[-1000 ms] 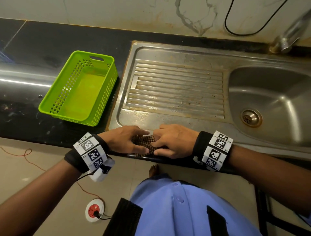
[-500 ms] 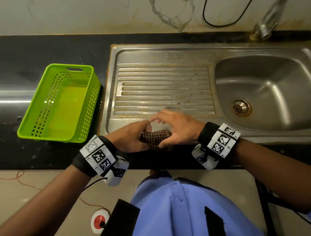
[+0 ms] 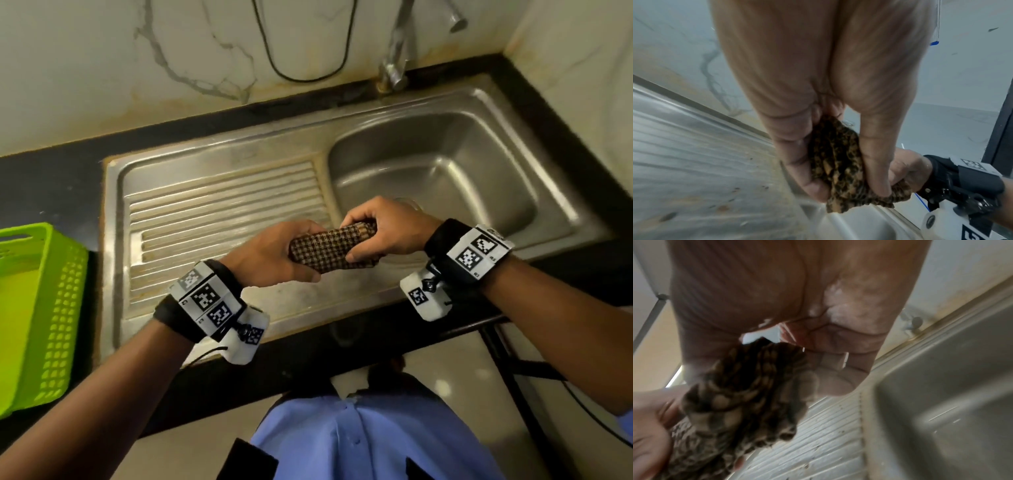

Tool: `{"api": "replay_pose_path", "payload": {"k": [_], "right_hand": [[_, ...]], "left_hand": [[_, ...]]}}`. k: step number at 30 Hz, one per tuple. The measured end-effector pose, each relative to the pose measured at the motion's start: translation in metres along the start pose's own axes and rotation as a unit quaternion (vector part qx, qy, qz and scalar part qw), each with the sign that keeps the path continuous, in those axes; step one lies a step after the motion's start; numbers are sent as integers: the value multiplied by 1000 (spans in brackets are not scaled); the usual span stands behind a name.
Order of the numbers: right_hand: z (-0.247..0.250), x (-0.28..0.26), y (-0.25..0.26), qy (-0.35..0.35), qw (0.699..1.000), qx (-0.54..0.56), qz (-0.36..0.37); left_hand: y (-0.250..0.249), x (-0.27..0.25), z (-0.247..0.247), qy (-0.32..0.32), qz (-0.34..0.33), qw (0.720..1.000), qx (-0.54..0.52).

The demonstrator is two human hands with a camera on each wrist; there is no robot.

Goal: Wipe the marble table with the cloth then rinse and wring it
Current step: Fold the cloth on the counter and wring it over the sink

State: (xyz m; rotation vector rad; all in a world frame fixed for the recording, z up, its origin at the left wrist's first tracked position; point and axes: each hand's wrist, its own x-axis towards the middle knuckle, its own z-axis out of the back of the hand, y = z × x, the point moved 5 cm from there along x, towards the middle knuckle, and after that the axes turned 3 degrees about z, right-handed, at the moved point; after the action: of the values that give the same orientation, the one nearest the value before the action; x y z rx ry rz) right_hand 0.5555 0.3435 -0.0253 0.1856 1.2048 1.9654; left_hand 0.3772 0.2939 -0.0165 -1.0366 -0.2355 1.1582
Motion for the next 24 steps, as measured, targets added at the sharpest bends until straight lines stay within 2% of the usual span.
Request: {"api": "replay_pose_path", "payload": {"k": [4,8,12,17,21,24], "right_hand": [[48,-16,-35,-28,1000,0,0],[102,-27,-81,-17,1000,17,-8],[143,-29,-108,-2,1000,-15,-4],[176,-34,-125,-8,1000,-27,5],[186,-57,-129,-14,998,-64,25],[182,-74,-125,-31,995,-97,5]], "left_hand": [[-40,55,-18,29,-4,1000,5],[-68,121,-37,-28,13,998,48],[-93,167,-52,-63,22,995,77],[-110,195,-55,-102,18,994,44],[-135,211,-61,-110,-5,993,34],[-148,212,-55,-146,-20,989,9]]}}
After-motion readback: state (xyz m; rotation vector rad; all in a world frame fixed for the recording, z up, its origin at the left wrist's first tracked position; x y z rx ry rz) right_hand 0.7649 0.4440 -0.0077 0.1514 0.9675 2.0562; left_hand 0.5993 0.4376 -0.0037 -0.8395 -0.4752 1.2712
